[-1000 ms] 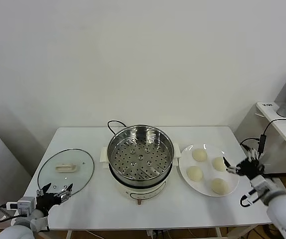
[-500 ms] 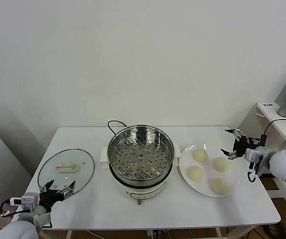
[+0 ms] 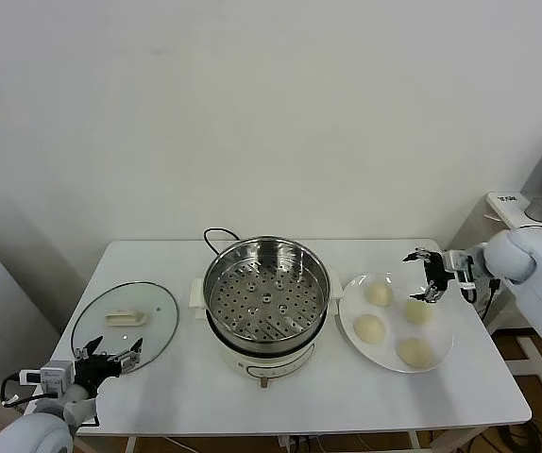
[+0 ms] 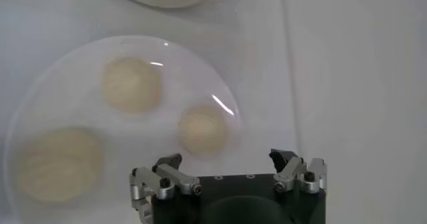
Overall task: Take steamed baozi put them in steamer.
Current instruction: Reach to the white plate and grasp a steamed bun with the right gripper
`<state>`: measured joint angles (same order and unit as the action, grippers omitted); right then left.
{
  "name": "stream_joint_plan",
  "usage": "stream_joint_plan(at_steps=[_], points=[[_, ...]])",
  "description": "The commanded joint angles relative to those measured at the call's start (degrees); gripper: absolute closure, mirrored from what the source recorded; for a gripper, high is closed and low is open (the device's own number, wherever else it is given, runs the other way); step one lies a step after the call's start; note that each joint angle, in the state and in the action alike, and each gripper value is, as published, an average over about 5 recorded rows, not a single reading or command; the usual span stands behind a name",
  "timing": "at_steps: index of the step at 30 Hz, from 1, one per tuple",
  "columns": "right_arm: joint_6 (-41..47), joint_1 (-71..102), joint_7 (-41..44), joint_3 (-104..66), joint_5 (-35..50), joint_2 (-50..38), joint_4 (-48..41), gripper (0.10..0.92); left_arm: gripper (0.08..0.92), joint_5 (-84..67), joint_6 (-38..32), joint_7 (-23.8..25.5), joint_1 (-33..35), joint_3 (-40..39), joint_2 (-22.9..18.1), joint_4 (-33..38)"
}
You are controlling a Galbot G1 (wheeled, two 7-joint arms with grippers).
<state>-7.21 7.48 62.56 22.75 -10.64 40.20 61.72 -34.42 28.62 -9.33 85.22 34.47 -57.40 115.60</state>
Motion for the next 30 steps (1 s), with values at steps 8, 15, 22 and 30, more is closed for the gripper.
stream_joint_plan(at_steps=[8, 15, 22, 30], points=[[-2.8, -10.9, 4.1, 12.9, -2.5, 9.5, -13.5, 0.203, 0.177, 0.1, 0.1, 0.1, -0.6, -0.4, -0.1, -0.2], [-4.6, -8.8, 1.2, 10.4, -7.5, 13.9, -18.7, 0.203, 0.177, 0.0, -0.1, 0.2, -0.5, -0.3, -0.2, -0.3], [-5.0, -7.5, -0.5, 9.0, -9.4, 16.6, -21.6, 0.207, 0.177, 0.0, -0.1, 0.2, -0.5, -0.3, -0.5, -0.1], [-4.8, -5.9, -0.4, 7.2, -11.3, 18.4, -23.3, 0.292, 0.177, 0.0, 0.0, 0.2, -0.2, -0.1, -0.5, 0.5]])
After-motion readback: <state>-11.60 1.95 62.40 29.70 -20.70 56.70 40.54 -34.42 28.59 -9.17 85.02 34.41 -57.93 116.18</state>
